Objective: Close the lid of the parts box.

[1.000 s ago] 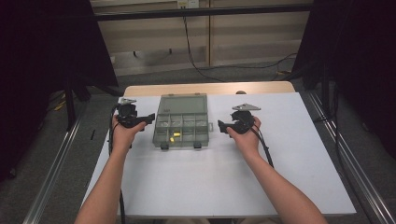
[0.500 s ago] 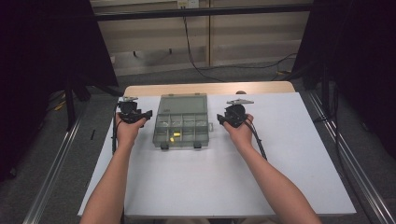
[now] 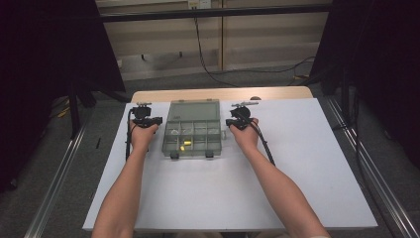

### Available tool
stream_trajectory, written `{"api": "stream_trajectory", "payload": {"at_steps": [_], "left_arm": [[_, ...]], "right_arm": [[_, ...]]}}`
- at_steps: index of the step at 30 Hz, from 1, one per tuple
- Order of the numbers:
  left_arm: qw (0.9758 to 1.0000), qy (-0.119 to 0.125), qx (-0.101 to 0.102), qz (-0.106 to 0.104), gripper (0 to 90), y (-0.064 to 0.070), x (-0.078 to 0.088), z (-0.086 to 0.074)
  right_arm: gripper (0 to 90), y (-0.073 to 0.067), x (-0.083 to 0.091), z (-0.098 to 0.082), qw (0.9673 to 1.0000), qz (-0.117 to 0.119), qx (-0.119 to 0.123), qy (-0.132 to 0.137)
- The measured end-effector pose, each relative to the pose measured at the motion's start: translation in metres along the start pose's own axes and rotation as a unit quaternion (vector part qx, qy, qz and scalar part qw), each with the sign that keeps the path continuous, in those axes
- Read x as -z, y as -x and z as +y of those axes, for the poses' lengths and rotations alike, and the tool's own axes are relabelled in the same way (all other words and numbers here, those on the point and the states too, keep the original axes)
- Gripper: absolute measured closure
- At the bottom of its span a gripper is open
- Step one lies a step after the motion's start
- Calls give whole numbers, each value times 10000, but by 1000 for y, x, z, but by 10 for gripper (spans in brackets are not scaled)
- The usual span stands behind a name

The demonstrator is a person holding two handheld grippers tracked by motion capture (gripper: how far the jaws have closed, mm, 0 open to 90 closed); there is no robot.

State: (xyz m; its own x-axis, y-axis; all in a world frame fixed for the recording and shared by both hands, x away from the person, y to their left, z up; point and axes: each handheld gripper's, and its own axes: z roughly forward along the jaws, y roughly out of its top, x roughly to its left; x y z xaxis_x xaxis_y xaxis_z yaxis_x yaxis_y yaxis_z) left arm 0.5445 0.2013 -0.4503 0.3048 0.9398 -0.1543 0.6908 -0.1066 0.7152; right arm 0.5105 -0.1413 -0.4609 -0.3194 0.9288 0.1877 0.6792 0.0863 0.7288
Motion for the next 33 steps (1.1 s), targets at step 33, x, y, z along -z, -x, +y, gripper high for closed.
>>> {"api": "stream_trajectory", "payload": {"at_steps": [33], "left_arm": [[9997,-193,113,-135,900,15,-8,-9]], "right_arm": [[900,-14,-17,4,9998,-65,44,-156]]}}
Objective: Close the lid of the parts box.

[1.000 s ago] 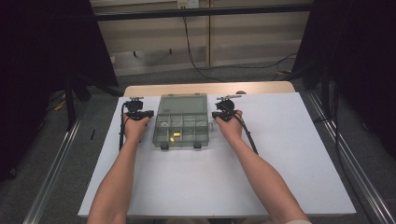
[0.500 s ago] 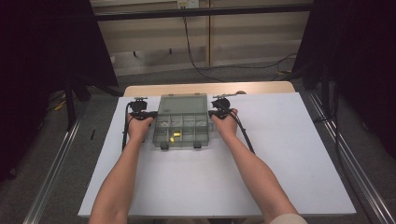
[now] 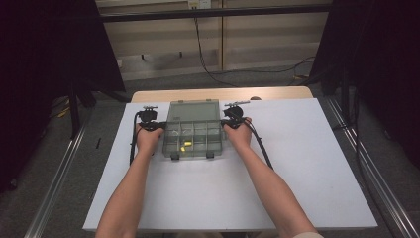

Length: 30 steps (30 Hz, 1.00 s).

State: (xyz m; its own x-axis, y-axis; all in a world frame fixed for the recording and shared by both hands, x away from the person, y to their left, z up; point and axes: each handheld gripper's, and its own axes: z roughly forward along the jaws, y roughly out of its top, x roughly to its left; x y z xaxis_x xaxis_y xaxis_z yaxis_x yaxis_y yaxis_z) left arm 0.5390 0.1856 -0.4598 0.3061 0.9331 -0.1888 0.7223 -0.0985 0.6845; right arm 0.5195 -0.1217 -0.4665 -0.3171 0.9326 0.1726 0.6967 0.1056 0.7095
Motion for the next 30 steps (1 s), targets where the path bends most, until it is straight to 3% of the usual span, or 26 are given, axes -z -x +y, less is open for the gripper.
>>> {"api": "stream_trajectory", "payload": {"at_steps": [5,7,9,11,14,17,20,25,29,30], "left_arm": [[9999,51,91,51,900,-4,-5,5],[9999,6,-48,121,900,-5,-8,9],[10000,4,-12,90,893,-7,-12,15],[9999,-41,22,93,894,-10,-16,20],[9998,6,165,102,895,-15,-25,27],[9999,22,90,109,895,-14,-32,33],[9999,-4,12,123,900,-13,-35,35],[9996,80,212,152,900,-12,-35,33],[9989,150,451,-31,900,-14,-31,31],[9983,192,546,-81,900,-14,-29,31]], "right_arm": [[900,4,-4,4,9999,-7,-120,50],[900,6,-7,8,9998,-145,-93,29],[900,12,-10,13,9995,-249,-187,36],[900,18,-14,17,9993,-128,-340,18],[900,20,-19,22,9996,-135,-244,17],[900,20,-25,27,9995,-118,-290,31],[900,13,-31,33,9998,-173,-87,-21],[900,14,-32,33,9998,-161,-116,-14],[900,16,-29,29,9985,-1,-540,78],[900,17,-29,29,9984,27,-553,106]]}}
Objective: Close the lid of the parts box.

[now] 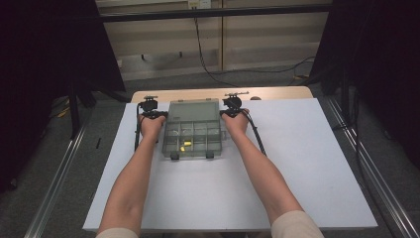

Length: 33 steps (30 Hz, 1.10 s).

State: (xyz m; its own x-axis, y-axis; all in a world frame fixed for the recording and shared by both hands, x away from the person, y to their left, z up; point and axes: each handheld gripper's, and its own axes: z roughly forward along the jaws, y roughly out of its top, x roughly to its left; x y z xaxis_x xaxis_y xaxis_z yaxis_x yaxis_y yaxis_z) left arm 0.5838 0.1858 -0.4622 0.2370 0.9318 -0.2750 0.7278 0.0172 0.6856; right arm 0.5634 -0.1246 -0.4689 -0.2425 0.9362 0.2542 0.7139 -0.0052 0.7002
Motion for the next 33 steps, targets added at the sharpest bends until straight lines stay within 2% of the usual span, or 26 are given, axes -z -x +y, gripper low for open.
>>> {"api": "stream_trajectory", "payload": {"at_steps": [1,2,4,9,14,16,21,27,33], "left_arm": [[10000,22,34,-32,900,0,2,0],[10000,59,45,-55,900,0,4,0],[9998,109,119,-82,900,1,7,0],[9996,211,51,-187,900,4,19,2],[9991,334,-19,-256,900,7,34,6],[9988,364,-76,-315,900,9,40,8],[9985,338,-357,-253,900,15,52,10],[9984,324,-400,-213,900,14,56,4],[9976,360,-557,-189,900,16,62,1]], "right_arm": [[900,1,1,0,10000,10,-11,26],[900,1,2,-1,9999,61,-118,74],[900,1,5,-1,9999,91,-104,104],[900,1,15,-1,9993,228,-152,270],[900,-1,27,3,9984,341,-24,440],[900,-2,32,5,9977,430,-60,514],[900,-4,43,7,9969,479,21,624],[900,-9,50,7,9966,451,286,626],[900,-11,54,4,9956,465,473,665]]}}
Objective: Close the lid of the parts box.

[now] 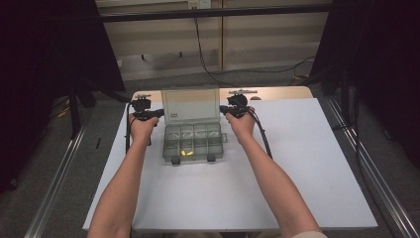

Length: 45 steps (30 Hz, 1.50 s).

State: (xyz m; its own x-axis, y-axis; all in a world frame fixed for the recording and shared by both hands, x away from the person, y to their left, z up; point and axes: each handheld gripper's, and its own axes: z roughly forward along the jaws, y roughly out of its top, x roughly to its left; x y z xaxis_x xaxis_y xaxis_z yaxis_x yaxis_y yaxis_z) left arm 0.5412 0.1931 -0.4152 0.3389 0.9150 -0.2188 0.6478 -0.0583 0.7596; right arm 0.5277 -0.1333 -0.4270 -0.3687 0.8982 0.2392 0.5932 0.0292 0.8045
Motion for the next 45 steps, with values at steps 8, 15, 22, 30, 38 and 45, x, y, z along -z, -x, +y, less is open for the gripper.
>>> {"api": "stream_trajectory", "payload": {"at_steps": [8,15,22,30,38,45], "left_arm": [[9998,50,-176,46,900,5,10,-3],[9988,17,-453,170,900,13,19,-4],[9976,-82,-617,297,900,17,26,-11],[9976,-83,-623,293,900,20,32,-17],[9972,-117,-687,271,900,23,39,-25],[9971,-175,-707,236,900,26,44,-35]], "right_arm": [[900,-5,9,-2,9997,-16,258,0],[900,-7,17,-5,9995,-9,321,36],[900,-14,24,-8,9990,-30,452,2],[900,-18,32,-15,9984,2,559,-33],[900,-20,40,-25,9977,70,660,-101],[900,-22,46,-35,9965,100,801,-216]]}}
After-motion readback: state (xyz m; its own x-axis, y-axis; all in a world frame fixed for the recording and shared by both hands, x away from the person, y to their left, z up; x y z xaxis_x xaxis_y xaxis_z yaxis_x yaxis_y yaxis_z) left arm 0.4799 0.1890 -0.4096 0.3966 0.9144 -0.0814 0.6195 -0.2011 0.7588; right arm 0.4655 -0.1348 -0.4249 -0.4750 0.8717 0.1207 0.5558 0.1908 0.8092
